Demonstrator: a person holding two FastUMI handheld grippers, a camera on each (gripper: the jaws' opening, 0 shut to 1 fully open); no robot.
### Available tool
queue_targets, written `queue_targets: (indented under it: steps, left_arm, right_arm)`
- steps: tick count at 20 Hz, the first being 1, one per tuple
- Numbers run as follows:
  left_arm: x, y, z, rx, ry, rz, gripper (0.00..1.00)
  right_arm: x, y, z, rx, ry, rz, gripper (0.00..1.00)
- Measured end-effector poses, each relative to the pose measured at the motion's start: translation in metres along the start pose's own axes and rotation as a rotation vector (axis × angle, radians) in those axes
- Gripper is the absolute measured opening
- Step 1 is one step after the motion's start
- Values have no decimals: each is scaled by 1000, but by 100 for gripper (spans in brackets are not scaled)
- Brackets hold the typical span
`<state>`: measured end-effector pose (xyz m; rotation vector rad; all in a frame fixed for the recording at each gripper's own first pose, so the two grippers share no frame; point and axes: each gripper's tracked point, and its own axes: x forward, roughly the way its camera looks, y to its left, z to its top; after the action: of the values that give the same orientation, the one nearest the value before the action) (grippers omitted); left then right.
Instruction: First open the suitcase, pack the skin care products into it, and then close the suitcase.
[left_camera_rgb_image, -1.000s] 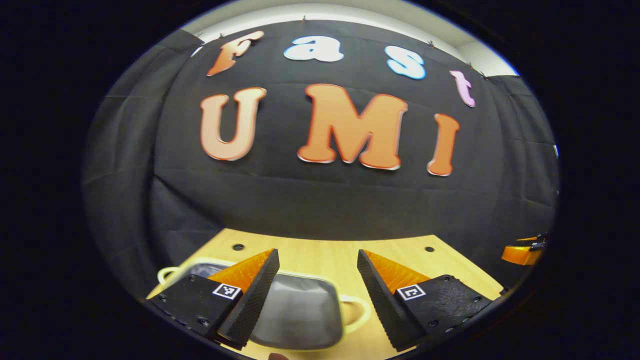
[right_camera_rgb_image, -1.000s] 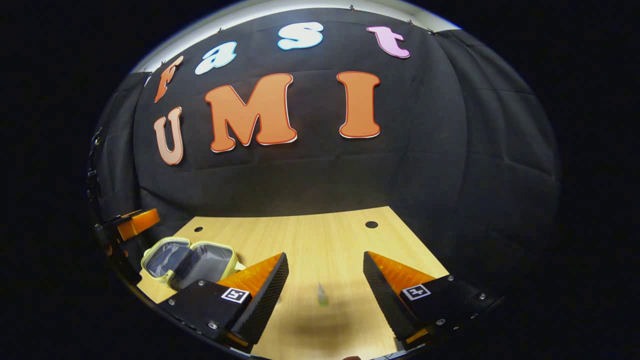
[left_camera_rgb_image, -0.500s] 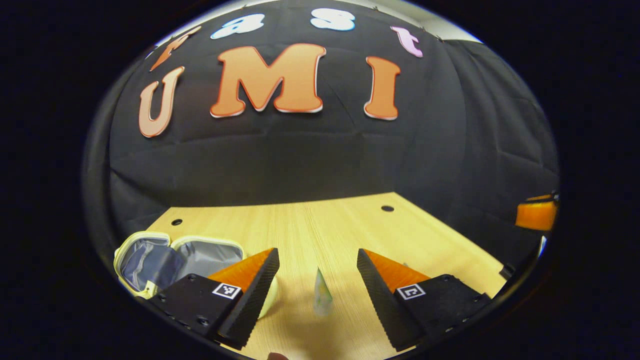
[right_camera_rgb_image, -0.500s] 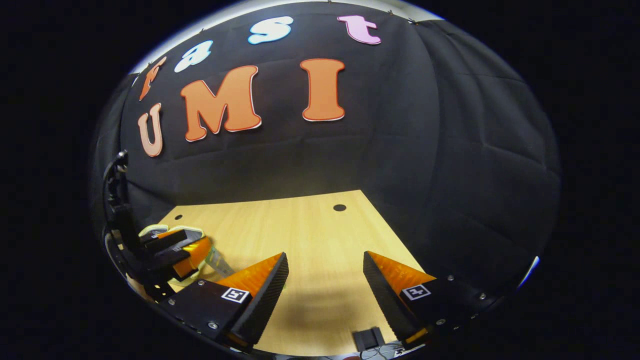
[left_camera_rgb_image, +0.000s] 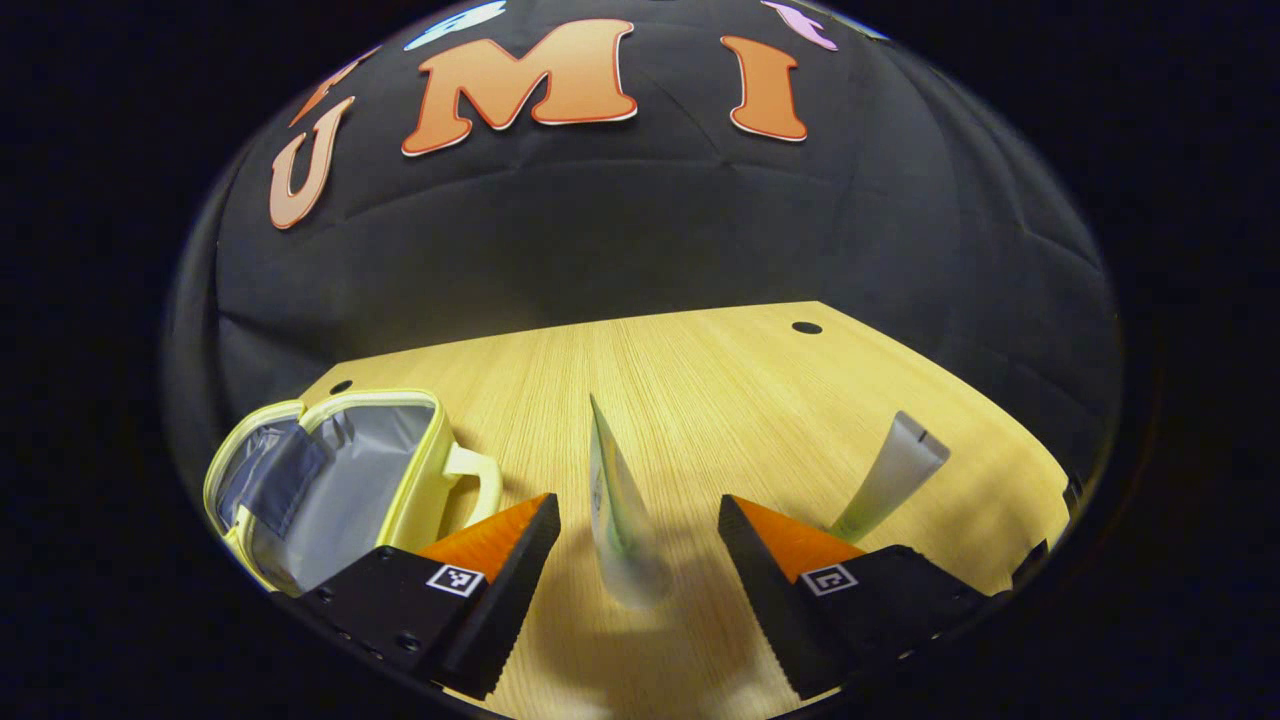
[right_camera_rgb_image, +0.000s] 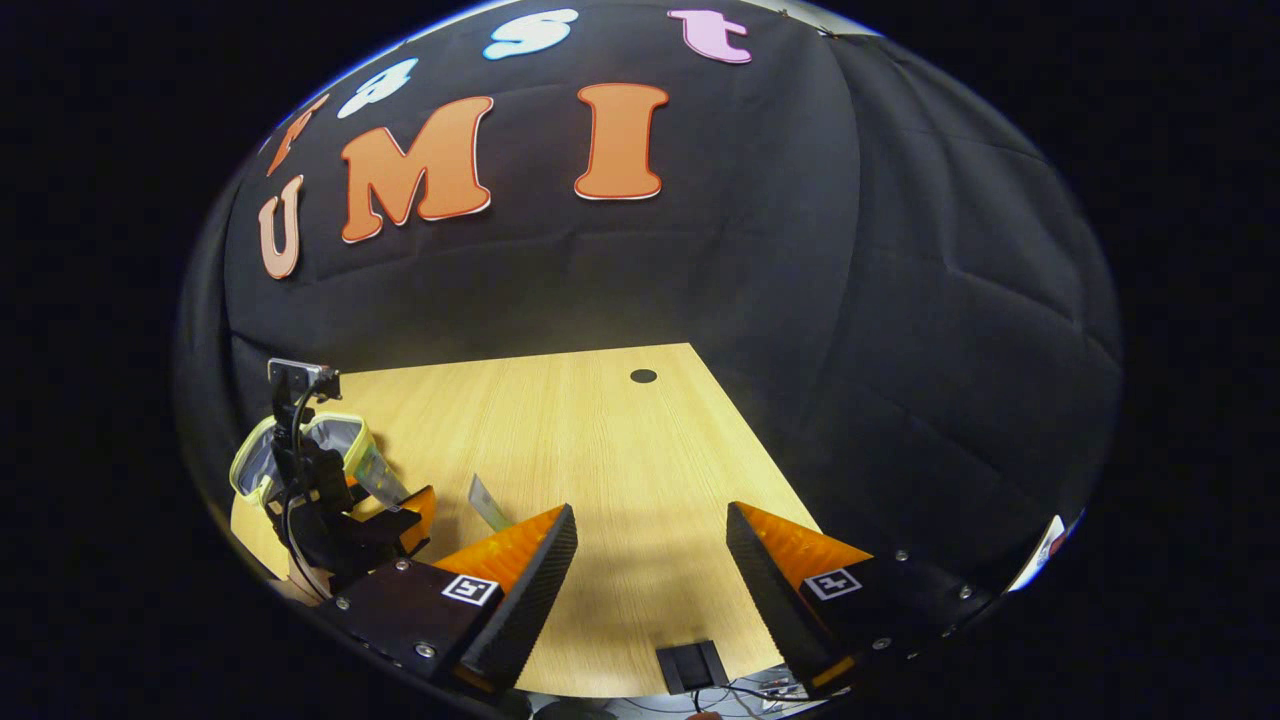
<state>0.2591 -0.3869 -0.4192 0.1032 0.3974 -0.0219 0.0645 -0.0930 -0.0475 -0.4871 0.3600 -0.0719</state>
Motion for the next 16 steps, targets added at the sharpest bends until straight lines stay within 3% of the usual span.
queue_targets:
  steps: [1,4,7,11,16]
  left_arm:
    - [2,3,-3,9,1,18,94]
    - [-1,5,-2,10,-9,21,40]
    - [-11,3,-1,-12,17,-22,28]
    - [-55,8,25,-3,13,-92,28]
    - [-113,37,65,-71,15,-149,28]
  right_arm:
    - [1,1,-2,5,4,3,95]
    - [2,2,-5,15,11,4,95]
    - [4,8,-10,-1,10,18,95]
    - [-2,41,0,30,-10,91,96]
    - [12,99,22,14,-94,187,95]
